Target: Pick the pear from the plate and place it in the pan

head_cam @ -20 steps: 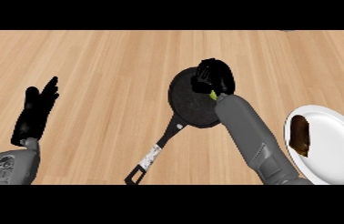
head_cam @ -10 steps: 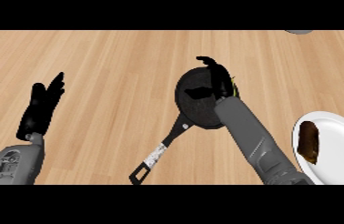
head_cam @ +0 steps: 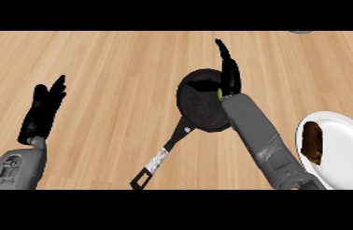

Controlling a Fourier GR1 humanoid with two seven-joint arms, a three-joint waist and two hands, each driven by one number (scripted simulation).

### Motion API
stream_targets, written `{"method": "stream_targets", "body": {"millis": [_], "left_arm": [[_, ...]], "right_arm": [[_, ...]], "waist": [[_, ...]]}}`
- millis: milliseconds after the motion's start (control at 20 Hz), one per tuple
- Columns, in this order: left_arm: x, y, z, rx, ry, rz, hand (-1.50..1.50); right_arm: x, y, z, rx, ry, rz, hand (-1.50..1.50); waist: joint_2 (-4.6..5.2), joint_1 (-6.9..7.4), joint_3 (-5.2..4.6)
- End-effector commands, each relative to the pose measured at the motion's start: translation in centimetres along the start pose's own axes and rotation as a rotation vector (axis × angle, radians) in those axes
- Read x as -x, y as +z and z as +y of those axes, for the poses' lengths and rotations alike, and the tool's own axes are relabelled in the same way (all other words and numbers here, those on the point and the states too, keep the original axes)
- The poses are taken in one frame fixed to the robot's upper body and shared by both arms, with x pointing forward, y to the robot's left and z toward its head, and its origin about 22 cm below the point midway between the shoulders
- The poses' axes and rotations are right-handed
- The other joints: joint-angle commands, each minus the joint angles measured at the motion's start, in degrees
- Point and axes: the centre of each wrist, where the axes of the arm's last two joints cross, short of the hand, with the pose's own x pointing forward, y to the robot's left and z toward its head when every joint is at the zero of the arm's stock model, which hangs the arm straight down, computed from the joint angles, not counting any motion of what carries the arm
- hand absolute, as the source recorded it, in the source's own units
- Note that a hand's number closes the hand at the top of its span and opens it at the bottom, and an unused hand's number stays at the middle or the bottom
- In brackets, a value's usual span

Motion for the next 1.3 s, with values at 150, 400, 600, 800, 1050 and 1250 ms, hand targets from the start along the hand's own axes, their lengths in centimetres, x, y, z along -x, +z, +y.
{"method": "stream_targets", "body": {"millis": [150, 400, 600, 800, 1050, 1250], "left_arm": [[3.3, 1.3, 0.5, -0.052, 0.012, 0.048, 0.00], [2.3, 1.7, 2.1, -0.085, 0.021, 0.073, 0.00], [2.8, 2.3, 4.7, -0.087, 0.017, 0.072, 0.00], [3.2, 3.7, 2.3, -0.099, 0.006, 0.061, 0.00], [3.2, 1.9, 4.4, -0.106, 0.017, 0.070, 0.00], [3.0, 2.6, 1.8, -0.062, 0.014, 0.066, 0.00]], "right_arm": [[-0.4, -0.8, -0.6, 0.126, -0.062, 0.033, -1.50], [3.8, -1.2, -6.9, 0.174, -0.105, 0.074, -1.50], [5.5, -0.5, -11.2, 0.164, -0.122, 0.048, -1.50], [7.6, 0.9, -17.5, 0.162, -0.126, 0.046, -1.50], [10.1, 5.2, -23.6, 0.076, -0.111, 0.048, -1.50], [9.5, 5.4, -30.8, 0.093, -0.095, 0.047, -1.50]], "waist": [[-1.02, -4.14, -0.17], [-1.64, -5.68, -0.17], [-1.93, -6.25, -0.20], [-2.06, -6.52, -0.20], [-1.96, -7.30, -0.25], [-1.57, -5.98, -0.18]]}}
